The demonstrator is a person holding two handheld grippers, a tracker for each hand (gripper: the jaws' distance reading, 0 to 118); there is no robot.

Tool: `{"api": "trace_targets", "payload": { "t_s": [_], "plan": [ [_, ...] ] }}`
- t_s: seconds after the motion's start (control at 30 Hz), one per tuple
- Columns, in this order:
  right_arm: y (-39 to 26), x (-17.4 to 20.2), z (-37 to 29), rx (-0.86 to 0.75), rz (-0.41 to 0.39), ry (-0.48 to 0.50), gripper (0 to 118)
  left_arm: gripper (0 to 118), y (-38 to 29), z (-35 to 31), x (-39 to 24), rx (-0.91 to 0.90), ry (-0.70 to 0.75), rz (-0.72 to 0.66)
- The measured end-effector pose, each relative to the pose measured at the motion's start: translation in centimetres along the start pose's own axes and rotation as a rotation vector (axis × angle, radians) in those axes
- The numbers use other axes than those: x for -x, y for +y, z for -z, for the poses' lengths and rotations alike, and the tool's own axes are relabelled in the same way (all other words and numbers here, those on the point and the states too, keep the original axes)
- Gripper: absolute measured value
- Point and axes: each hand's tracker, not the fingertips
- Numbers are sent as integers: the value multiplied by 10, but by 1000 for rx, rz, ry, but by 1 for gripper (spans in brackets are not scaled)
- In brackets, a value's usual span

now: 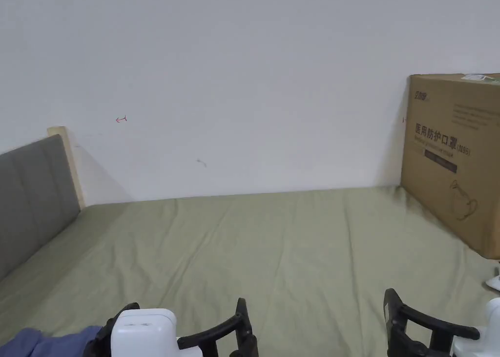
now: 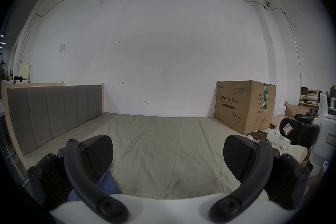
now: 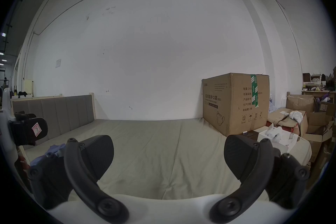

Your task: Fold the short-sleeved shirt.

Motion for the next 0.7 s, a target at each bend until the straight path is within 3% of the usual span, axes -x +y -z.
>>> {"api": "trace_targets", "payload": {
  "t_s": [0.6, 0.63, 0.67, 0.7],
  "plan": [
    [-5, 1, 2, 19, 3, -15, 118, 118, -2, -3, -6, 5, -6, 60],
    [-6, -2, 2, 13, 28, -18, 118, 118, -1, -3, -8, 9, -2, 67],
    [-7, -9, 3, 4, 119, -20, 118, 118, 1, -2, -12, 4, 37, 140],
    [-10, -22, 5, 20, 284, -32, 118, 118, 3, -2, -25, -23, 121, 323]
  ]
}}
